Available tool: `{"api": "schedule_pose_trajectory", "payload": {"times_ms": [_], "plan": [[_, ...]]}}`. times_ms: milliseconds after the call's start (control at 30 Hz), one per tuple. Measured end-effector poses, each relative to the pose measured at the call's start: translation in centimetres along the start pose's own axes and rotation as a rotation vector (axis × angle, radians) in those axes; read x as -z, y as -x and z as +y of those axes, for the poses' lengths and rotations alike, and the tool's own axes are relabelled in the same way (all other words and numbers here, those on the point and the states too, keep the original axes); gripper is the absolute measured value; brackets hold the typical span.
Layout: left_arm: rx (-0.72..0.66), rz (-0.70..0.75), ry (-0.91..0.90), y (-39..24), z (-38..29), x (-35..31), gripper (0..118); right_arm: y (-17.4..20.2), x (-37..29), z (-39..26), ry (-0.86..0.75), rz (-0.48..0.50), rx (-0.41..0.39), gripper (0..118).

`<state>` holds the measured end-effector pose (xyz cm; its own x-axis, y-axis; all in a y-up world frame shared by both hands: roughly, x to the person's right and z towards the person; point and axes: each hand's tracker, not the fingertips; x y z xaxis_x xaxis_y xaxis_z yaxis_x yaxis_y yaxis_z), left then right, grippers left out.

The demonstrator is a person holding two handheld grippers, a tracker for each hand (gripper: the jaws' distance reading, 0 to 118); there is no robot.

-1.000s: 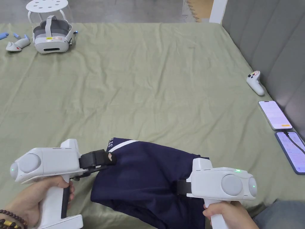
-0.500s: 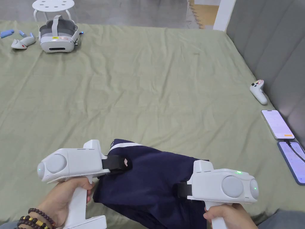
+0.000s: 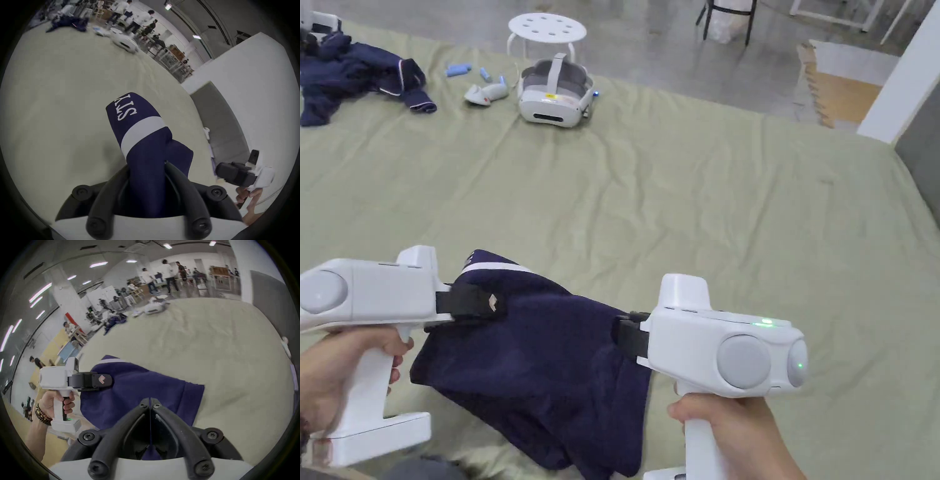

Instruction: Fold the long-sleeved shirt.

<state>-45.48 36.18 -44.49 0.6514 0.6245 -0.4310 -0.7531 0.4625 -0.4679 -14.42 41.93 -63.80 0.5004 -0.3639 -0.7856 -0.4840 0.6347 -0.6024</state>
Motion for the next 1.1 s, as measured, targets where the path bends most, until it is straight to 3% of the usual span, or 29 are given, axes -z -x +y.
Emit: {"api": "schedule_pose_trajectory", "payload": {"times_ms": [100, 200, 333, 367, 467, 567, 700, 767, 833, 900, 933, 1100], "plan": [[0.001, 0.085, -0.027, 6.2, 3.7, -4.2, 18, 5.4, 5.3, 2.4, -0.042, 0.038, -0.102, 0], [-0.005, 0.117, -0.045, 12.7, 6.5, -7.6, 18, 11.2, 11.4, 3.9, -0.079, 0.027, -0.267, 0], [-0.053, 0.188, -0.071, 16.7, 7.9, -10.2, 19, 15.5, 17.6, 4.6, 0.006, 0.133, -0.265, 0], [-0.048, 0.212, -0.084, 16.7, 8.0, -10.8, 24, 16.1, 18.6, 4.7, 0.019, 0.129, -0.275, 0], [0.026, 0.322, -0.193, 15.6, 8.3, -12.1, 104, 16.0, 18.6, 5.3, 0.015, 0.119, -0.28, 0], [0.1, 0.341, -0.347, 13.1, 8.4, -14.6, 108, 13.9, 15.3, 6.2, -0.035, 0.137, -0.262, 0], [0.238, 0.299, -0.359, 7.3, 8.7, -13.4, 108, 9.0, 6.9, 7.7, -0.165, 0.079, -0.246, 0], [0.316, 0.281, -0.414, 1.1, 7.8, -12.8, 100, 6.0, 2.1, 8.2, -0.237, 0.041, -0.22, 0], [0.386, 0.266, -0.49, -4.4, 6.6, -11.8, 65, 2.8, -2.7, 8.5, -0.305, 0.016, -0.182, 0], [0.46, 0.216, -0.566, -9.7, 5.1, -10.4, 20, -0.3, -7.5, 8.4, -0.363, -0.045, -0.173, 0], [0.476, 0.204, -0.587, -12.4, 4.4, -9.5, 6, -1.8, -10.0, 8.2, -0.409, -0.085, -0.172, 0], [0.571, 0.119, -0.641, -26.4, -2.1, -5.1, 3, -8.3, -19.3, 6.2, -0.556, -0.286, -0.179, 0]]}}
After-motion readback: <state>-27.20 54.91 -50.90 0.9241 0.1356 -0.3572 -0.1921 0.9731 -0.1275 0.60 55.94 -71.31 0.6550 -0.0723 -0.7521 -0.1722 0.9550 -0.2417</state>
